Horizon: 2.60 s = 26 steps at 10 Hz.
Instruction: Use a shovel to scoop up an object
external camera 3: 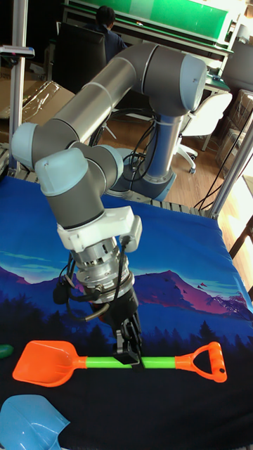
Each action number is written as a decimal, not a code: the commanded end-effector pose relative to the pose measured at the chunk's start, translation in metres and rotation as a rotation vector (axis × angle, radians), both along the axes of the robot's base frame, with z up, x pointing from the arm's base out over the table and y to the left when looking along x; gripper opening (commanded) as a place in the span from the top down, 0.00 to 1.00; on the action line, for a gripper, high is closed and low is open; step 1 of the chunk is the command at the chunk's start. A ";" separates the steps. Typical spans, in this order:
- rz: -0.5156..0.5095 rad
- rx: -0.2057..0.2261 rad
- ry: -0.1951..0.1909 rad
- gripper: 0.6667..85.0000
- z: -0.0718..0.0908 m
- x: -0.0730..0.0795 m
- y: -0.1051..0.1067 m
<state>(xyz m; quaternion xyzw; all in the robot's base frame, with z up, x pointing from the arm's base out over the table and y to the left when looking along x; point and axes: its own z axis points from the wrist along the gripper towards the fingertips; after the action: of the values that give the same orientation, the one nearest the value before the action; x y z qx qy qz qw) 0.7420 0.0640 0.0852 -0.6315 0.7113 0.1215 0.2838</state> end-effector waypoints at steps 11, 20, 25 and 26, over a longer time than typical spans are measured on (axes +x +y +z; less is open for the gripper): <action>-0.021 0.015 0.002 0.98 -0.010 -0.014 -0.032; 0.039 -0.032 0.005 0.98 -0.017 -0.040 -0.078; 0.081 -0.097 -0.001 0.98 -0.018 -0.048 -0.111; 0.094 -0.112 -0.008 0.98 -0.020 -0.051 -0.120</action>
<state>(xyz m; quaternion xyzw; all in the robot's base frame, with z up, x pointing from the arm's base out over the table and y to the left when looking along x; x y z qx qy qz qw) 0.6956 -0.0384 0.0648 -0.6710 0.6914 0.0998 0.2485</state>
